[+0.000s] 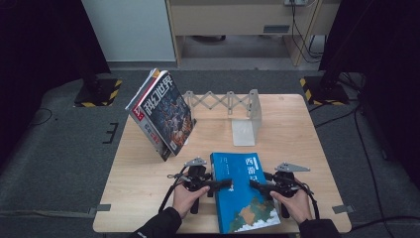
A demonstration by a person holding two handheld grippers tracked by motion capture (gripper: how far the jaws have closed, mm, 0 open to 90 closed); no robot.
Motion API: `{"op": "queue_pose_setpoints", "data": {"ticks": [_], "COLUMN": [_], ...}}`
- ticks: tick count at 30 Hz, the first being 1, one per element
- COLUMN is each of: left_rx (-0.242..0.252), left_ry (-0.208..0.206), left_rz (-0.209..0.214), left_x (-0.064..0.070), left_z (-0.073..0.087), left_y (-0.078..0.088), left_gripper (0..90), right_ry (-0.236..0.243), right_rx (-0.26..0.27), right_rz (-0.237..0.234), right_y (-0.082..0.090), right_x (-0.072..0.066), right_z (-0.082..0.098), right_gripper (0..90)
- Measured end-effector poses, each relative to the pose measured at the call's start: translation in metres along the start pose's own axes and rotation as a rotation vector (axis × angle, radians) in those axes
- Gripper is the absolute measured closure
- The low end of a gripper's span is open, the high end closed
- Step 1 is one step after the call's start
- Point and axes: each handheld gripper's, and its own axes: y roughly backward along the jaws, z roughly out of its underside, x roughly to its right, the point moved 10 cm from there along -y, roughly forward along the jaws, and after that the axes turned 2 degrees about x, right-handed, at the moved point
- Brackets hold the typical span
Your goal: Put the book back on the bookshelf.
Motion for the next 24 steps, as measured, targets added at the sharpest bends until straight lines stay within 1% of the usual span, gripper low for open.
{"op": "queue_pose_setpoints", "data": {"ticks": [1, 2, 3, 5, 6, 7, 8, 9, 10, 11, 13, 14, 17, 19, 20, 21, 22, 24], "left_rx": [-0.004, -0.004, -0.002, -0.003, -0.002, -0.002, -0.002, 0.0, -0.01, -0.016, -0.017, -0.022, -0.026, -0.017, -0.015, -0.015, -0.009, -0.008], "left_ry": [0.005, 0.005, 0.019, 0.024, 0.036, 0.046, 0.046, 0.058, 0.052, 0.059, 0.063, 0.068, 0.076, 0.084, 0.103, 0.103, 0.12, 0.132], "left_rz": [-0.011, -0.011, -0.01, -0.01, -0.011, -0.013, -0.013, -0.02, -0.017, -0.016, -0.014, -0.015, -0.015, -0.008, 0.002, 0.002, 0.015, 0.023], "left_x": [0.0, 0.0, -0.001, -0.002, -0.002, -0.002, -0.002, -0.002, -0.001, -0.002, -0.002, -0.002, -0.003, -0.004, -0.004, -0.004, -0.004, -0.002], "left_z": [0.001, 0.001, 0.001, 0.001, 0.001, 0.001, 0.001, 0.001, 0.002, 0.002, 0.002, 0.002, 0.002, 0.002, 0.001, 0.001, 0.0, -0.003], "left_y": [-0.002, -0.002, -0.002, -0.002, -0.003, -0.004, -0.004, -0.008, -0.011, -0.011, -0.011, -0.012, -0.012, -0.011, -0.01, -0.01, -0.009, -0.007], "left_gripper": [35.0, 35.4, 35.9, 36.8, 36.8, 37.5, 37.5, 37.3, 36.7, 36.6, 36.5, 36.5, 36.3, 38.6, 40.1, 42.2, 43.8, 45.1], "right_ry": [0.007, 0.007, 0.009, 0.01, 0.008, 0.007, 0.007, 0.009, 0.012, 0.01, 0.015, 0.006, 0.008, 0.006, 0.006, 0.006, 0.001, -0.007], "right_rx": [0.0, 0.0, 0.0, -0.003, -0.004, -0.007, -0.007, -0.005, -0.006, -0.003, -0.006, -0.007, -0.009, -0.009, -0.01, -0.01, -0.007, 0.0], "right_rz": [-0.003, -0.003, -0.002, -0.004, -0.005, -0.007, -0.007, -0.006, -0.005, -0.001, -0.001, -0.002, -0.002, -0.003, -0.005, -0.005, -0.016, -0.022], "right_y": [-0.001, -0.001, -0.001, -0.001, -0.002, -0.001, -0.001, -0.001, -0.001, -0.001, -0.001, -0.001, -0.001, -0.001, -0.001, -0.001, -0.001, 0.0], "right_x": [-0.002, -0.002, -0.002, -0.002, -0.001, -0.001, -0.001, -0.001, -0.001, -0.001, -0.001, -0.001, -0.001, -0.001, -0.001, -0.001, 0.0, 0.0], "right_z": [0.0, 0.0, 0.0, 0.0, 0.0, 0.0, 0.0, 0.0, 0.0, 0.0, 0.0, 0.0, 0.0, 0.0, 0.0, 0.0, 0.0, 0.0], "right_gripper": [29.3, 29.3, 29.4, 29.4, 29.4, 29.4, 29.4, 29.4, 29.6, 29.9, 30.4, 30.4, 30.6, 30.7, 30.6, 30.6, 30.5, 30.4]}}
